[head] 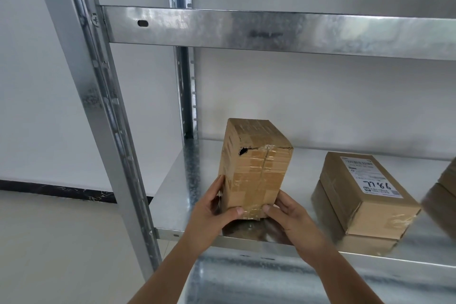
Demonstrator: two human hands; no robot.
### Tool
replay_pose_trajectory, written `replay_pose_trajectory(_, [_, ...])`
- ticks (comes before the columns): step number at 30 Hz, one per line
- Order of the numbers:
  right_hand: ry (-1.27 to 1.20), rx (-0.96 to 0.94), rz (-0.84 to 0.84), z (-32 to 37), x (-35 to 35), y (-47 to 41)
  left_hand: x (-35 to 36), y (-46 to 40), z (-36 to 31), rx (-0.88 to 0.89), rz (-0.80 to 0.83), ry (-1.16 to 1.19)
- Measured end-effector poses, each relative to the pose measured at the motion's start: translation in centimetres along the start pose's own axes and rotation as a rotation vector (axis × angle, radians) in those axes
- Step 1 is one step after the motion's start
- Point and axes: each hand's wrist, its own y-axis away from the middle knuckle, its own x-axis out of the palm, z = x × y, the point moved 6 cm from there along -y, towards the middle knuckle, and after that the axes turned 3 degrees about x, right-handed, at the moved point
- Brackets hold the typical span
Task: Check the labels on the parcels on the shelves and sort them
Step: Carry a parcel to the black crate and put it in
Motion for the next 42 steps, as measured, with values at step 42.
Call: replay_pose_trajectory(42, [0.147, 0.245, -0.432, 4.2, -1.6, -2.2, -1.0, -3.2, -2.3, -0.39, -0.116, -0.001])
